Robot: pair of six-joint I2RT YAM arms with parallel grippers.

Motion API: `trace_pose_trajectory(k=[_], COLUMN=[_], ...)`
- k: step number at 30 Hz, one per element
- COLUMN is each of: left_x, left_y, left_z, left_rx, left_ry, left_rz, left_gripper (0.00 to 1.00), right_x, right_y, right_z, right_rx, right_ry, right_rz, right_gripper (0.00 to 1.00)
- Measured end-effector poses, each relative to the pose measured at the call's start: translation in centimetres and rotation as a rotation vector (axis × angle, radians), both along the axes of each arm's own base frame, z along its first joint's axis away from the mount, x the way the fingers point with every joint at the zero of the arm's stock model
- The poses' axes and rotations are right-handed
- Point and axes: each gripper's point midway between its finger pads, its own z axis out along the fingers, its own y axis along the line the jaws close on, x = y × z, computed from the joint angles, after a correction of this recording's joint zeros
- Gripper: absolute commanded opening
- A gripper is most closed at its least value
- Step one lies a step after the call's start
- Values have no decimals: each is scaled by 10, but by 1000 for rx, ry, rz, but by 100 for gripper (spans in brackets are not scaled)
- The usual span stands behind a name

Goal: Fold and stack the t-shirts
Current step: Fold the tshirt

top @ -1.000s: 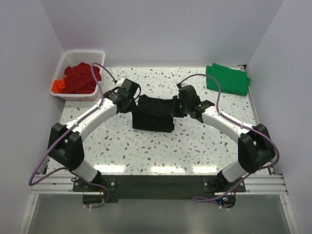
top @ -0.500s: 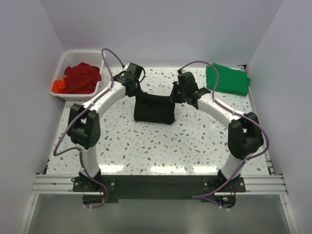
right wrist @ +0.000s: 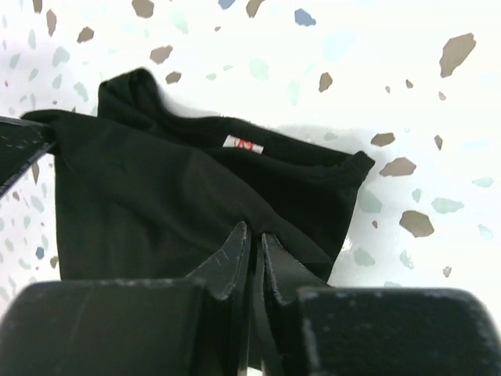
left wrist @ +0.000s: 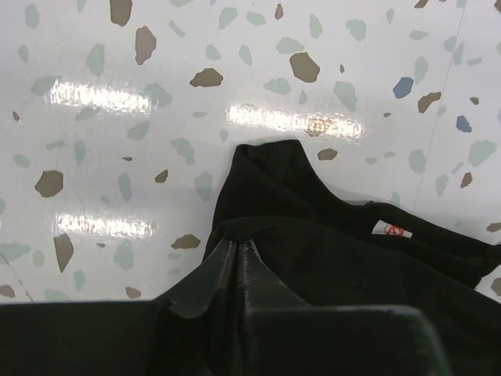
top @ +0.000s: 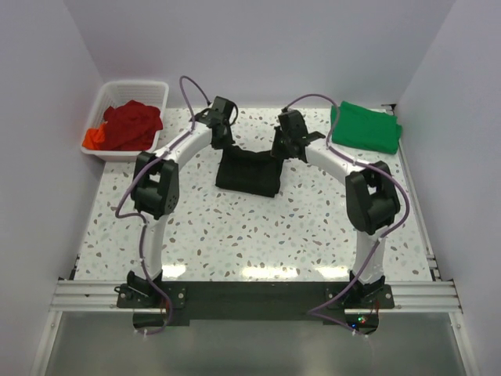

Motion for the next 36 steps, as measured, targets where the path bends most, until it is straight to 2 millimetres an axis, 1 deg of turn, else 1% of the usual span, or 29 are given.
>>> trace_pose_trajectory(k=[1,2,4,5,7,12,14,17,20,23,24,27,31,33,36], left_x=[1,3,9,12,21,44,47,45,37,28,25,11,-16,-28,-51], left_y=[0,1,1,2,2,2,3,2,-1,-7,-9,-13,-18,-22,-27], left_z=[-4,-8,-13,-14,-12,3,8,16,21,28,31,33,26,19,3], left_rx=[3,4,4,1,-13,-42,-49,-58,-82,-114,-122,-131,-124,-117,-96], left_ry=[6,8,1,-7,-39,-138,-165,-183,-189,-181,-176,-150,-79,-40,29], left_rz=[-12,-20,-40,-48,-58,-68,-73,-84,-107,-149,-163,-196,-232,-248,-275], left_gripper=[32,43,53,56,60,61,61,61,61,61,61,60,56,55,52], right_x=[3,5,9,10,13,19,18,17,17,12,10,1,-20,-32,-51], right_y=[-1,-2,-5,-7,-11,-22,-27,-30,-27,-20,-16,1,29,39,44], right_z=[0,0,2,3,3,5,4,7,10,10,10,9,7,4,-2], right_rx=[-6,-10,-14,-18,-25,-47,-58,-61,-50,-42,-40,-24,3,16,13], right_ry=[-3,-7,-17,-21,-30,-55,-58,-66,-73,-61,-56,-42,-10,11,46], right_rz=[-11,-18,-46,-61,-95,-173,-193,-204,-192,-160,-147,-92,-11,21,48], right_gripper=[15,26,32,36,38,38,37,35,34,33,33,31,28,28,27])
